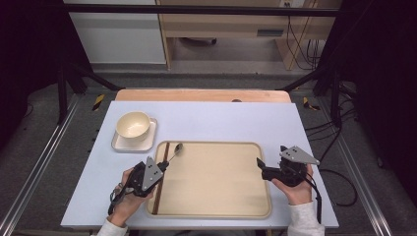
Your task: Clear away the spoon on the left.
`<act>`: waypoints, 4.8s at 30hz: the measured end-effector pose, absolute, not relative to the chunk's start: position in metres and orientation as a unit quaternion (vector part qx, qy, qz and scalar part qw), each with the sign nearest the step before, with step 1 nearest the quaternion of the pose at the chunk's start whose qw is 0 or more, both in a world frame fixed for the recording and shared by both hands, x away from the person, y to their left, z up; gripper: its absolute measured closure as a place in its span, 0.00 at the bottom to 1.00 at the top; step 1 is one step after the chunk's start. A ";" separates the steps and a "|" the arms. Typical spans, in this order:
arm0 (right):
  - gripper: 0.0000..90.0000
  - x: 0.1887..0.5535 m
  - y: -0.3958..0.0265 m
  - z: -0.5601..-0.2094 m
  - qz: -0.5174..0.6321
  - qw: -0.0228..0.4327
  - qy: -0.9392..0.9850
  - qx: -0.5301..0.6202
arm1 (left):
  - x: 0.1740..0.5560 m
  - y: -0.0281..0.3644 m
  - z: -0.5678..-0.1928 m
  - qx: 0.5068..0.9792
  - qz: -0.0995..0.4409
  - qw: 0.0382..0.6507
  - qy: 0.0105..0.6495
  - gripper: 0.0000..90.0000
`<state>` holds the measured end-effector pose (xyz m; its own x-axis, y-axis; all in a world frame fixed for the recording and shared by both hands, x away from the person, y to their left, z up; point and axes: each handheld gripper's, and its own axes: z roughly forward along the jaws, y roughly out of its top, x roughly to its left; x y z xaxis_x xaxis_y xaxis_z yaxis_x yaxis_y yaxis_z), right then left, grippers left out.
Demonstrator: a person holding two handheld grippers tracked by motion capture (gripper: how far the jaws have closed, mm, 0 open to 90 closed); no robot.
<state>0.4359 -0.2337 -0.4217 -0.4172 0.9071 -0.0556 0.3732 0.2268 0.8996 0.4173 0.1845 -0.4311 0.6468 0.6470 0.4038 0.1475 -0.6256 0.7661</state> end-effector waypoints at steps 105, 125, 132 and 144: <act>0.08 0.435 -0.236 -0.419 0.436 0.305 0.721 0.444 | 0.421 0.165 -0.460 0.883 0.239 0.350 0.200 0.34; 0.05 0.435 -0.237 -0.419 0.439 0.304 0.717 0.448 | 0.430 0.208 -0.430 0.818 0.245 0.428 0.296 0.28; 0.05 0.435 -0.237 -0.418 0.439 0.305 0.715 0.450 | 0.433 0.229 -0.417 0.790 0.265 0.446 0.326 0.27; 0.05 0.434 -0.239 -0.417 0.443 0.302 0.709 0.457 | 0.438 0.252 -0.410 0.755 0.280 0.463 0.371 0.24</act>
